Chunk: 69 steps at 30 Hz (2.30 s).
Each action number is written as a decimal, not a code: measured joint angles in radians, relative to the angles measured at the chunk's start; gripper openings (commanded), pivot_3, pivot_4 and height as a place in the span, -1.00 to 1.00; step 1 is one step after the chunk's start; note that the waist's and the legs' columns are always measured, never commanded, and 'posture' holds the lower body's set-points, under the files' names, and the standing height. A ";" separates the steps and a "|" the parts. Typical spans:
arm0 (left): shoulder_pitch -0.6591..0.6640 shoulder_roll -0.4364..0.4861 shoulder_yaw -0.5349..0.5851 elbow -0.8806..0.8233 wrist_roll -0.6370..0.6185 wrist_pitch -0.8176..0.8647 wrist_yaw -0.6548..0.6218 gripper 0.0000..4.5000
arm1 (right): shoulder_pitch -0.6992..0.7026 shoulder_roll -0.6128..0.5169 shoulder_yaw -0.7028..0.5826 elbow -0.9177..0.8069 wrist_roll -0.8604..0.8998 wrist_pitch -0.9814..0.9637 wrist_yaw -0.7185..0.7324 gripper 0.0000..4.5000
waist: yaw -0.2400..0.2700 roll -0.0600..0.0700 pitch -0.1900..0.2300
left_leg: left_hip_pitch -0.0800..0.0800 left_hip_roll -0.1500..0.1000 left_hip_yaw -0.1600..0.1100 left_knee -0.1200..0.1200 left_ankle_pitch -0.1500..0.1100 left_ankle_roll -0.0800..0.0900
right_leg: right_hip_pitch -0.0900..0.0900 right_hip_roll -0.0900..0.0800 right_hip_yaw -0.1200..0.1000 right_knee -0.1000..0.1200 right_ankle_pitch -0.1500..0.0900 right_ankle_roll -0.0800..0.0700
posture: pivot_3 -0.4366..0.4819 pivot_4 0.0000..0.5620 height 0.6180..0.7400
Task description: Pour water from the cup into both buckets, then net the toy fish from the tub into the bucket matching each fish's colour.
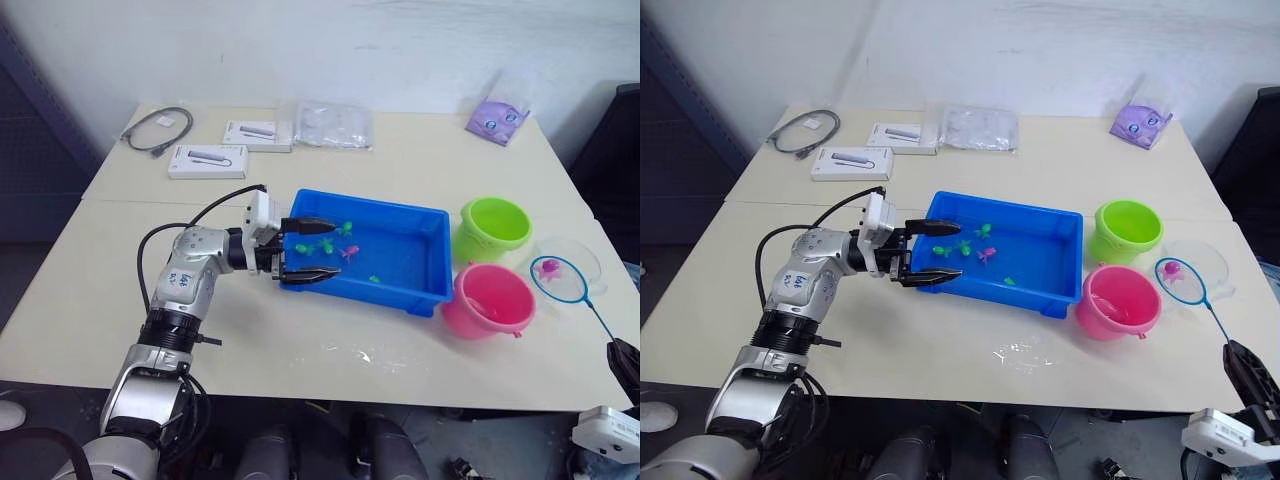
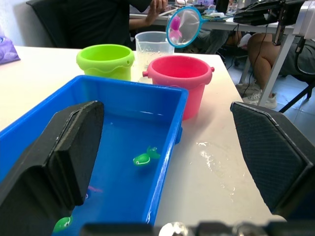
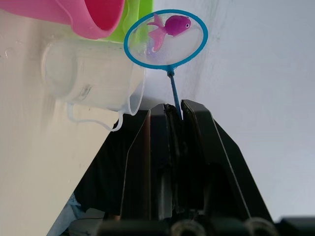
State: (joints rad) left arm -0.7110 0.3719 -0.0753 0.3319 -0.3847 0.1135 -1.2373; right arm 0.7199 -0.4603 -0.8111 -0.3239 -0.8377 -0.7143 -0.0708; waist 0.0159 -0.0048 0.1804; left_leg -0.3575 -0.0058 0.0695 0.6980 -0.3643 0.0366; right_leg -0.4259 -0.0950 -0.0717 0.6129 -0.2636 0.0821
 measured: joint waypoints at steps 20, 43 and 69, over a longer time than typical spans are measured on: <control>0.029 0.001 0.000 -0.028 0.002 -0.005 0.018 0.96 | -0.003 -0.064 0.140 0.038 0.004 0.059 -0.028 -1.00 | -0.014 0.000 0.000 | 0.001 0.000 0.000 0.000 0.000 0.000 | 0.000 0.000 0.001 0.002 -0.001 -0.002 | -0.05 -0.47 1.00; 0.065 0.060 0.055 -0.050 -0.001 -0.002 0.055 0.96 | -0.150 -0.156 0.314 -0.122 0.745 0.288 0.276 -1.00 | -0.024 -0.001 0.000 | 0.005 0.002 0.000 0.000 0.000 -0.001 | 0.001 0.000 0.001 0.007 -0.002 -0.003 | -0.05 -0.47 1.00; 0.363 0.274 0.213 -0.261 -0.004 0.058 0.199 0.96 | -1.188 -0.470 1.027 0.102 1.030 1.294 0.698 -1.00 | -0.017 -0.001 0.000 | -0.003 0.001 -0.004 0.000 0.000 -0.001 | -0.003 -0.005 -0.006 0.003 -0.002 -0.003 | -0.05 -0.47 1.00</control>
State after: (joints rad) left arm -0.3478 0.6455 0.1378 0.0706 -0.3883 0.1717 -1.0378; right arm -0.4679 -0.9300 0.2155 -0.2222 0.1921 0.5795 0.6275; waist -0.0012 -0.0059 0.1805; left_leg -0.3601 -0.0050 0.0654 0.6978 -0.3647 0.0361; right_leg -0.4288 -0.1004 -0.0776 0.6158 -0.2655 0.0789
